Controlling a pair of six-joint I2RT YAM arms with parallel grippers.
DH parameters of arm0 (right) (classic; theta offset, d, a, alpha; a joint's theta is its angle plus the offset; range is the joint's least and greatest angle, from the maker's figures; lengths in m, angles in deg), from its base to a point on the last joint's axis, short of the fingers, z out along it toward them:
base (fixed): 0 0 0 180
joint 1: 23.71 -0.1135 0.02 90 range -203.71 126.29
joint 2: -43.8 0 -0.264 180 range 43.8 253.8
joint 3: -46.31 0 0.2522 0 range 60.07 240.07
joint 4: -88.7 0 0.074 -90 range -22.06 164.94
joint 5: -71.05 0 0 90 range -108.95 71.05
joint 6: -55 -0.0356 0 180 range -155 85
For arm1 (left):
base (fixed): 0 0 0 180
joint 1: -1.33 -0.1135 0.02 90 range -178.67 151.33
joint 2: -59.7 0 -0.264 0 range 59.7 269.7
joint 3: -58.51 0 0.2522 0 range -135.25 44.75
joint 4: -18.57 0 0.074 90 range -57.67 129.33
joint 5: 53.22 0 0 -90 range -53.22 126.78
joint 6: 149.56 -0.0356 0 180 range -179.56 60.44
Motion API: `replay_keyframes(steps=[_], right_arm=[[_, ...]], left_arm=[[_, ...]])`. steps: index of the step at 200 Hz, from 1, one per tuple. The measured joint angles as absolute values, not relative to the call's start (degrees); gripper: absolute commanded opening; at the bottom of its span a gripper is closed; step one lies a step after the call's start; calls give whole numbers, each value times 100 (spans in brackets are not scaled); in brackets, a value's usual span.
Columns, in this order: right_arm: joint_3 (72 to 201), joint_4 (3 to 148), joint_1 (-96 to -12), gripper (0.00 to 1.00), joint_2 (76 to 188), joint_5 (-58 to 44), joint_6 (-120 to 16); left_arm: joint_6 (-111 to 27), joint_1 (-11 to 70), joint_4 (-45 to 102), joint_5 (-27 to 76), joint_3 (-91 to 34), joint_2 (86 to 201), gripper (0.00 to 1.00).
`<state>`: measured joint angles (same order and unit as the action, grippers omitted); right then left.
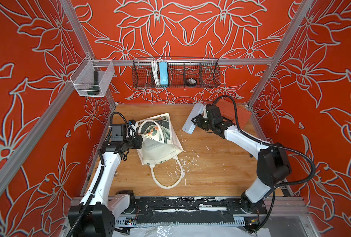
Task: Take out the pencil case from the canvas bag
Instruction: Place the pencil case at the center of the board.
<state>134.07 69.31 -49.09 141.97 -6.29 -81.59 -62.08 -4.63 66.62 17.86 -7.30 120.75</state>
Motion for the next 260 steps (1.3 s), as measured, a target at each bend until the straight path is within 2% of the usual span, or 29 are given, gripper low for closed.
replay_keyframes(steps=[184,212,260], right_arm=[[15003,6964,-4334,23,16346,200,-9064],[15003,6925,-4280,28,16545,213,-9217],[15046,6673,-4219,46,16597,161,-9256]], left_arm=[[-6208,-463,6705,1765,-730,12075,0],[-6208,-463,6708,1765,-730,12075,0],[-6208,-463,6729,1758,-730,12086,0]])
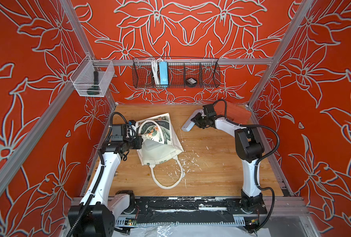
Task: Take out the pencil case from the canvas bag
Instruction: Place the pencil case at the center of the board.
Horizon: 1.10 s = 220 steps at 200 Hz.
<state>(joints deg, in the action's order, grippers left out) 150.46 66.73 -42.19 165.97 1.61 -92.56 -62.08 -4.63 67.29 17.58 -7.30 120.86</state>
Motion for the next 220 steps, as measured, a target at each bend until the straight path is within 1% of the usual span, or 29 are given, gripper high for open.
replay_keyframes(steps=[20,68,120,160,196,202,203,207,211,215,220], right_arm=[[15105,6439,-4214,52,16601,84,-9177],[15230,5976,-4208,58,16604,-111,-8943],[15212,5694,-4203,68,16571,-207,-8751],[14819,5712,-4203,74,16212,-218,-8659],[14207,5854,-4205,80,15696,-211,-8646],[14093,5889,-4205,82,15605,-211,-8653],[14067,5897,-4205,85,15583,-209,-8646],[13999,5910,-4205,89,15528,-205,-8653],[13923,5924,-4208,90,15469,-205,-8629],[13842,5956,-4210,96,15397,-207,-8672],[13748,5987,-4216,97,15323,-200,-8670]], left_arm=[[-6208,-463,6745,1758,-730,12097,0],[-6206,-463,6758,1754,-730,12121,0],[-6206,-463,6788,1738,-730,12145,0],[-6199,-463,6788,1734,-730,12143,0],[-6184,-463,6786,1738,-730,12126,0],[-6184,-463,6786,1741,-730,12121,0],[-6184,-463,6786,1741,-730,12121,0],[-6184,-463,6786,1743,-730,12119,0],[-6186,-463,6786,1743,-730,12117,0],[-6186,-463,6786,1745,-733,12115,0],[-6186,-463,6786,1745,-733,12113,0]])
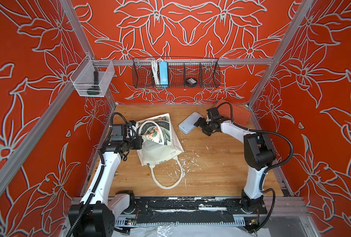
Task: Take out the pencil case from the canvas bag
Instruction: Place the pencil case at the center of the board.
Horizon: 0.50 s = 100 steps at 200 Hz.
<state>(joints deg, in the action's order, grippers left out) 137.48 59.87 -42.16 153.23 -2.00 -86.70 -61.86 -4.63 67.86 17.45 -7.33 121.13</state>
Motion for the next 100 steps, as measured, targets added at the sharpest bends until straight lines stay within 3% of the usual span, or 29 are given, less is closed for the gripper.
replay_keyframes(steps=[100], right_arm=[[12085,6671,-4916,98,13362,-471,-8657]], left_arm=[[-6212,-465,7219,1756,-1421,12268,0]])
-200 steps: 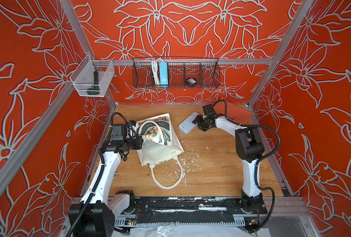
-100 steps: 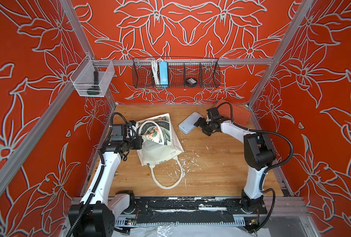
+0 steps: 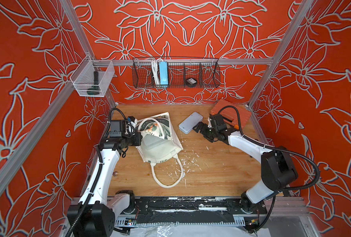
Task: Take out the pencil case from the canvas bag
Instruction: Place the pencil case at the center of the board, then pick up the pencil case from the canvas bag.
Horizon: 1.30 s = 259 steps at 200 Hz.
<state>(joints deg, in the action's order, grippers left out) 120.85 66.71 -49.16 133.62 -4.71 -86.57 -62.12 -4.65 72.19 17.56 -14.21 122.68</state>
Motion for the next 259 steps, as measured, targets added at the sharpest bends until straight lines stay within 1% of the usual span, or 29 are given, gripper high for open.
replay_keyframes(steps=[66,111,158,200,259], right_arm=[[11348,7233,-6122,98,12103,-1230,-8779],[10959,7534,-6778,98,11644,-1706,-8911],[10703,7996,-7303,96,11458,-1944,-8965],[10690,8212,-7812,90,11469,-2071,-9016],[10839,8516,-8433,84,12123,-2220,-9079]], left_arm=[[-6206,-467,7523,1714,-1764,12279,0],[-6167,-467,7689,1688,-1908,12277,0],[-6153,-467,7744,1651,-1967,12277,0],[-6079,-467,7870,1548,-2118,12298,0],[-6057,-467,8008,1456,-2359,12471,0]])
